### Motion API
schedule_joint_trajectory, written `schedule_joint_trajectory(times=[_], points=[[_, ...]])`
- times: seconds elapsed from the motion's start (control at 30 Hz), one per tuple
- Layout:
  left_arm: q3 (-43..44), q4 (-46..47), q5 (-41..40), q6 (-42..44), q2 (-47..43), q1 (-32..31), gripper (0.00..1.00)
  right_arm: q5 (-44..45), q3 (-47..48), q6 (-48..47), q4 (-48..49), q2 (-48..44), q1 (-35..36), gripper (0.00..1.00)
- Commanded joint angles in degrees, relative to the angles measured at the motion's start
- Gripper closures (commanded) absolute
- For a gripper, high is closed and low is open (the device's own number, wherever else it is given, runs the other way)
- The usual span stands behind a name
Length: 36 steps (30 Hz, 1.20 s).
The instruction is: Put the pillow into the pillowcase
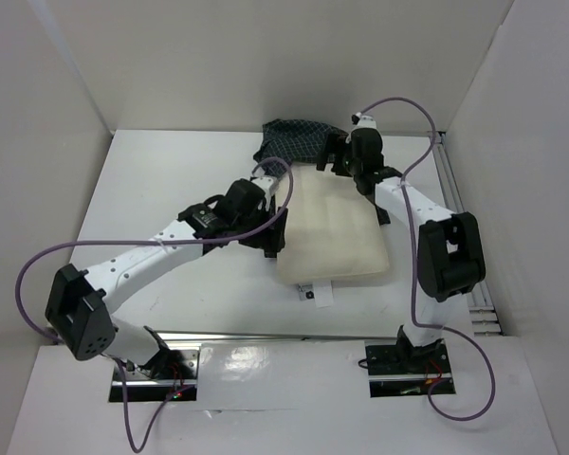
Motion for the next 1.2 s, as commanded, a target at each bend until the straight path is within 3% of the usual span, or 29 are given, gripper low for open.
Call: schedule_joint_trajectory(times=[0.0, 0.1, 0.2, 0.33, 0.37, 0.4, 0.47, 0.53, 0.57, 0.63, 0.7, 0.77, 0.83, 0.87, 0.97, 1.1, 1.17], points=[[3.0, 0.0, -5.8, -1.3, 0.0, 0.7, 0.0, 2.7, 1.2, -0.9, -13.3, -2.7, -1.2, 0.0], [8.6, 2.0, -5.8, 0.6, 5.6, 2.5, 0.0, 2.9, -1.4, 0.1, -13.3, -4.2, -3.7, 0.0], [20.9, 2.0, -9.0, 5.1, 15.5, 3.0, 0.0, -0.3, -3.6, 0.8, -11.5, -4.9, -5.9, 0.0], [44.6, -1.8, -9.9, 16.7, 32.9, 3.0, 0.01, -0.5, -4.8, 0.8, -11.5, -5.4, -7.3, 0.0], [55.6, -3.4, -9.9, 20.5, 36.6, 3.0, 0.03, -0.5, -5.5, 0.8, -11.5, -6.0, -8.1, 0.0], [60.4, -5.5, -11.1, 22.3, 43.4, 3.0, 0.05, -1.0, -5.5, 0.8, -11.5, -6.0, -8.7, 0.0], [71.5, -7.4, -8.6, 27.1, 48.8, 3.5, 0.06, -3.3, -7.4, 1.3, -10.0, -6.5, -11.1, 0.0], [71.5, -3.9, -6.5, 30.6, 50.8, 3.5, 0.06, -6.5, -8.4, 1.3, -7.2, -6.5, -12.3, 0.0], [66.6, 2.3, -5.6, 32.9, 50.1, 3.5, 0.03, -9.8, -9.0, 1.3, -6.2, -5.2, -13.0, 0.0], [63.0, 6.2, -4.5, 33.7, 49.6, 3.5, 0.02, -12.6, -9.0, 1.3, -2.7, -3.5, -13.5, 0.04], [64.7, 6.8, -4.5, 33.7, 51.7, 3.5, 0.03, -13.1, -9.6, 0.4, -0.6, -1.7, -13.5, 0.09], [66.8, 5.6, -5.0, 33.2, 53.4, 3.5, 0.03, -16.4, -7.8, 0.4, -1.2, 2.1, -13.5, 0.25], [66.2, 5.6, -5.0, 32.7, 54.0, 3.5, 0.04, -21.6, -6.6, -0.1, -1.2, 4.5, -13.5, 0.33], [64.7, 6.1, -5.0, 32.1, 54.0, 3.5, 0.04, -29.7, -7.9, 0.7, 0.4, 5.8, -13.5, 0.36], [62.2, 6.6, -5.0, 31.2, 51.3, 3.5, 0.04, -38.3, -11.7, 3.3, 7.2, 5.9, -11.2, 0.38], [57.5, 5.4, -6.6, 27.7, 47.6, 3.5, 0.05, -40.0, -17.4, 9.5, 14.2, 3.2, -5.0, 0.38], [55.4, 4.5, -8.7, 26.1, 44.8, 3.5, 0.07, -34.1, -18.9, 13.7, 15.6, 0.7, -0.6, 0.45]])
